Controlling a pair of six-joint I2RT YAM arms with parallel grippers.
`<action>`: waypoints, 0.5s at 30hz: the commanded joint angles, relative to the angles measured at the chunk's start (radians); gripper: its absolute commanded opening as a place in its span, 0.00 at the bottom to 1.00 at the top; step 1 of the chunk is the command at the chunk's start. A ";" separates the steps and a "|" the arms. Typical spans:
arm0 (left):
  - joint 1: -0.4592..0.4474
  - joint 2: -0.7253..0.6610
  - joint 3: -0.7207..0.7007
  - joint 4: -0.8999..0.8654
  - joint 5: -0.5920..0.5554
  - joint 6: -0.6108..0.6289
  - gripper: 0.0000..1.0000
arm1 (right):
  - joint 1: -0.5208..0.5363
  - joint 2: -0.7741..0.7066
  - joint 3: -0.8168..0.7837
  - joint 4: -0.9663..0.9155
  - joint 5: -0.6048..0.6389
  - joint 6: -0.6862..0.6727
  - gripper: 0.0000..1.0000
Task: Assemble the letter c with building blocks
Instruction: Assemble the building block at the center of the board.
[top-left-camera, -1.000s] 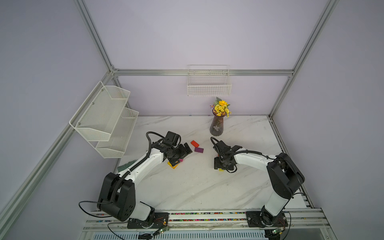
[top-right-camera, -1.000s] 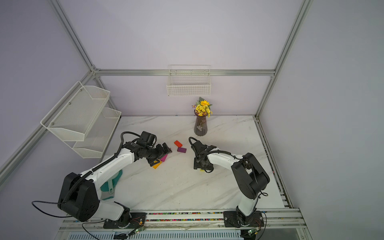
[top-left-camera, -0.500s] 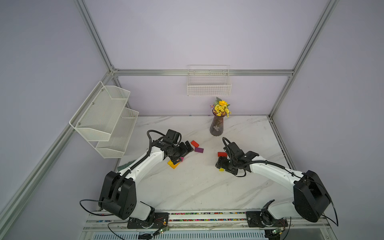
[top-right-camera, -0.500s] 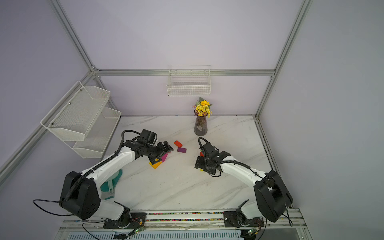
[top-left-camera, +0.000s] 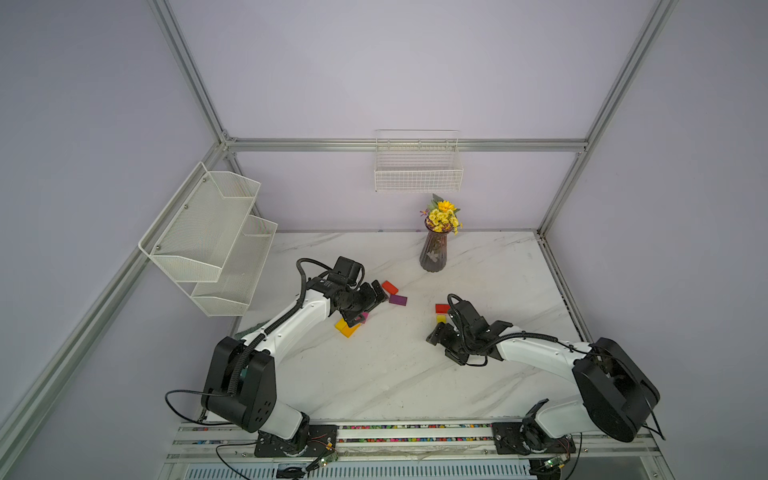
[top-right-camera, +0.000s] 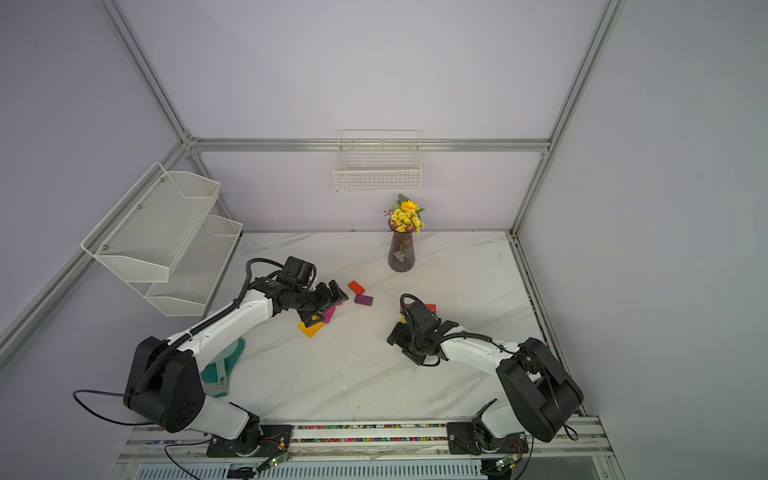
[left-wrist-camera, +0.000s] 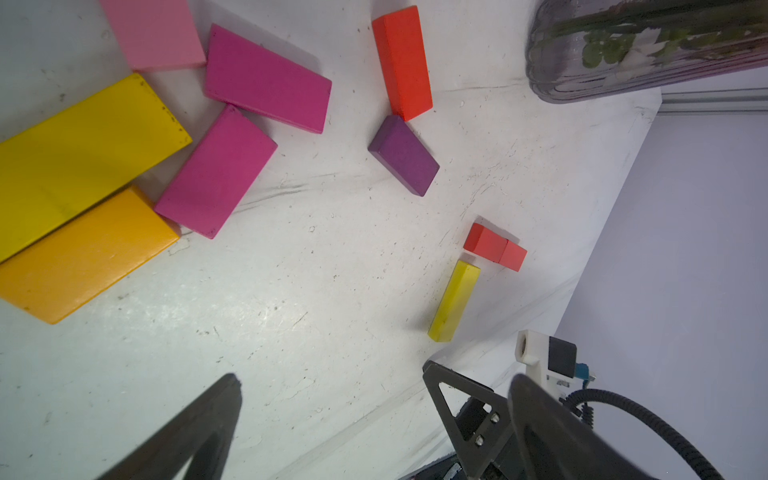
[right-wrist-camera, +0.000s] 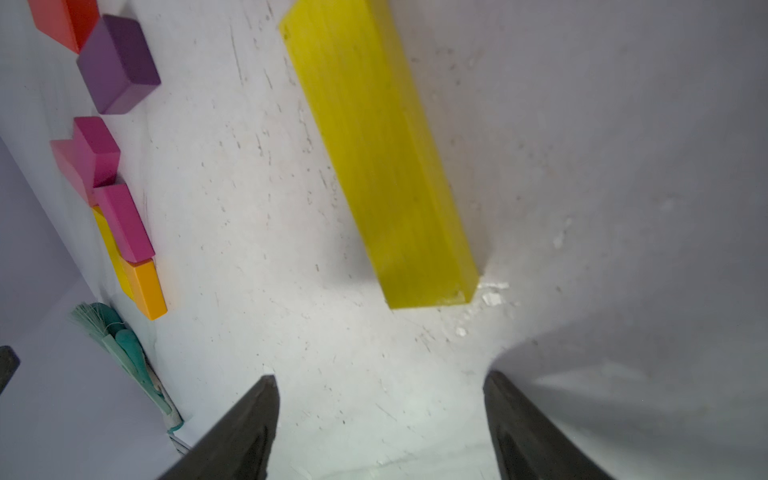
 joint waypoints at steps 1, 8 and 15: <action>-0.002 -0.004 0.025 0.010 0.008 0.021 1.00 | 0.005 0.017 -0.002 0.066 0.019 0.065 0.80; -0.002 -0.004 0.023 0.010 0.006 0.021 1.00 | 0.005 0.050 0.017 0.066 0.038 0.066 0.79; -0.002 -0.001 0.021 0.010 0.005 0.021 1.00 | 0.002 0.077 0.032 0.064 0.047 0.067 0.79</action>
